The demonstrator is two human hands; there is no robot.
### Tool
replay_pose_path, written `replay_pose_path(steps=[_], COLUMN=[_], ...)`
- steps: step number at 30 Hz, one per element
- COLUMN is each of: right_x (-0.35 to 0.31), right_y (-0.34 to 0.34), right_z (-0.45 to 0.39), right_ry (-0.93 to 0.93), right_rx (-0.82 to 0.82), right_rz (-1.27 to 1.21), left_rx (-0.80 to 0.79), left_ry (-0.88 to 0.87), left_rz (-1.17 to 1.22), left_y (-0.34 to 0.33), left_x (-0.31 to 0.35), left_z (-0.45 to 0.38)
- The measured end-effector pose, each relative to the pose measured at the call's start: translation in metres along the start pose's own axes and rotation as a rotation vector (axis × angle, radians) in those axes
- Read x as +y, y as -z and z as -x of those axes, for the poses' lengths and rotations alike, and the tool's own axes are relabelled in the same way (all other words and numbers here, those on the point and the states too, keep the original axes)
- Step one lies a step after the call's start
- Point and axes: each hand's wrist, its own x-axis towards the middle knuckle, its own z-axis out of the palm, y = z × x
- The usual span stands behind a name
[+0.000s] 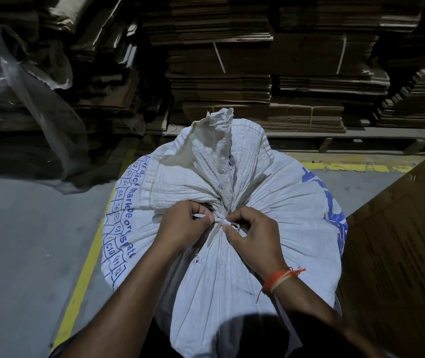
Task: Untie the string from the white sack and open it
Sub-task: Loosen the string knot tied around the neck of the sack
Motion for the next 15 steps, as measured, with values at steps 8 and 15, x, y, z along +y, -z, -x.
replay_pose_path(steps=[8,15], right_x=[-0.0001,0.0009], right_y=[0.0001,-0.0005], right_z=[-0.0001,-0.0003], right_ry=[-0.003,-0.012], right_rx=[-0.003,-0.007], right_rz=[0.001,-0.007], left_rx=[-0.007,-0.004], left_ry=[-0.011,-0.013], left_rz=[-0.005,-0.004], left_y=[-0.0024,-0.0047], left_x=[-0.0013,-0.0031], left_z=[-0.0020,-0.0029])
